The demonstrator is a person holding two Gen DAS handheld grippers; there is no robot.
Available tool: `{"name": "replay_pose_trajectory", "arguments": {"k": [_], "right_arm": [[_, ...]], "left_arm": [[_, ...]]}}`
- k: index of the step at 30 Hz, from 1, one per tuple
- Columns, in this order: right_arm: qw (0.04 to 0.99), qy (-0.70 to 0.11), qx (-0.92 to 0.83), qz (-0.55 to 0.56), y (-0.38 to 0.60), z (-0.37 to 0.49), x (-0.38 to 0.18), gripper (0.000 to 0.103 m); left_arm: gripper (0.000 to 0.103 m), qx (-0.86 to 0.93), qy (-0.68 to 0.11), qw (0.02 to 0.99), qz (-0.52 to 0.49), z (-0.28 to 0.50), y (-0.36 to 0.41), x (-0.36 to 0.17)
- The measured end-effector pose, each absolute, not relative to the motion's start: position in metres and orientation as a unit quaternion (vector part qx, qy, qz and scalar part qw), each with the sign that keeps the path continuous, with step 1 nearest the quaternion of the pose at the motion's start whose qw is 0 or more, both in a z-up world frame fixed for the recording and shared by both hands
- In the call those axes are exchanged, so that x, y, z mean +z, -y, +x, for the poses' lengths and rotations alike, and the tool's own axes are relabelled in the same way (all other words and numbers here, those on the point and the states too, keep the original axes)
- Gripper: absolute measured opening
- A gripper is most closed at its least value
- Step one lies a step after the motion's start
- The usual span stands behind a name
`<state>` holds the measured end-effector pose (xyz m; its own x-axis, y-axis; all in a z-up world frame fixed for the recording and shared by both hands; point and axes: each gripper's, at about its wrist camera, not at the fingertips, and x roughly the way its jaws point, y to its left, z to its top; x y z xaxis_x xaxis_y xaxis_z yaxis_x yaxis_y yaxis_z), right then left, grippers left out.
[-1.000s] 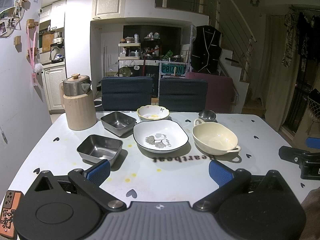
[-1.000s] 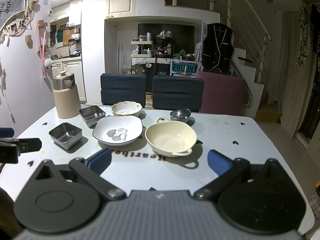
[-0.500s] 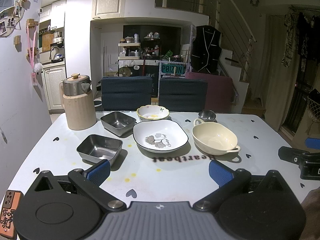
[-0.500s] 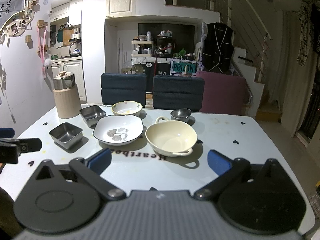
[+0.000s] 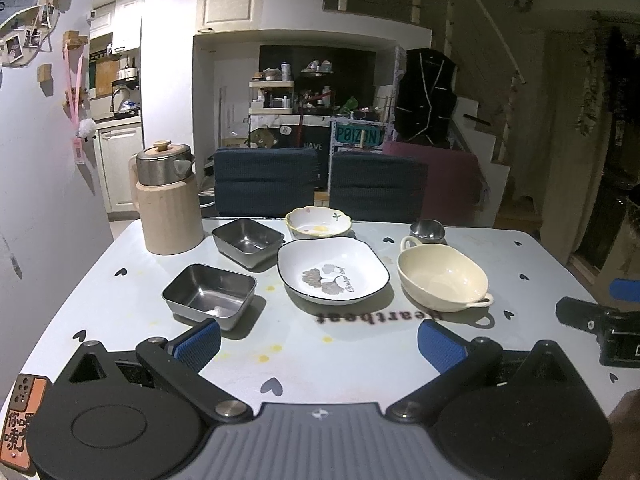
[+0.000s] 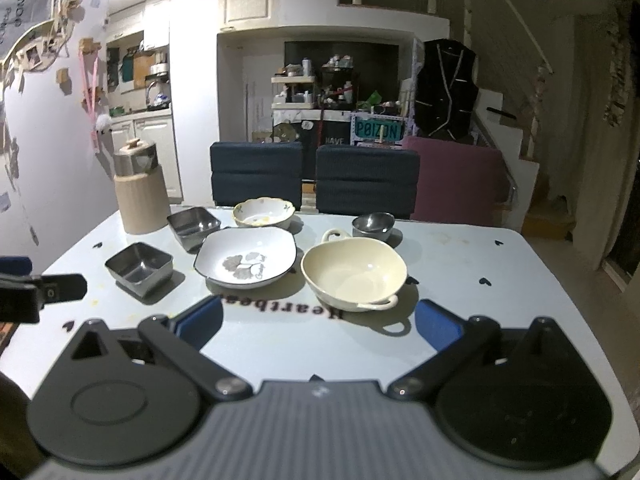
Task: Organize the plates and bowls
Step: 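Move both grippers forward toward the rim of the white square plate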
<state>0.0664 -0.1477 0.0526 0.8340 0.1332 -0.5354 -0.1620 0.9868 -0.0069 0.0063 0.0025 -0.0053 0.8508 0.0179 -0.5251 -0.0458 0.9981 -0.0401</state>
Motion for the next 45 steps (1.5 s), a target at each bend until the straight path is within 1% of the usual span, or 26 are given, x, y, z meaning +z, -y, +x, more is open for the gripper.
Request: {"name": "replay_pose_trajectory", "arguments": {"k": [6, 13, 18, 27, 36, 45], "right_arm": [[0.962, -0.257, 0.087, -0.033, 0.149, 0.073, 0.059, 0.103], [0.966, -0.239, 0.091, -0.034, 0.149, 0.089, 0.068, 0.103], [0.968, -0.225, 0.104, -0.037, 0.146, 0.107, 0.07, 0.103], [0.966, -0.222, 0.134, -0.016, 0.147, 0.152, 0.069, 0.103], [0.961, -0.238, 0.139, -0.018, 0.141, 0.213, 0.044, 0.103], [0.956, -0.23, 0.18, -0.019, 0.134, 0.285, 0.022, 0.103]], "left_arm": [[0.103, 0.04, -0.267, 0.962, -0.024, 0.014, -0.006, -0.002], [0.103, 0.054, -0.244, 0.968, -0.018, 0.03, -0.006, 0.008], [0.103, 0.053, -0.222, 0.974, 0.006, 0.051, -0.003, 0.018], [0.103, 0.056, -0.23, 0.972, 0.002, 0.103, -0.011, 0.014], [0.103, 0.059, -0.236, 0.97, 0.001, 0.158, -0.021, 0.003], [0.103, 0.08, -0.25, 0.965, -0.009, 0.225, -0.036, -0.021]]}}
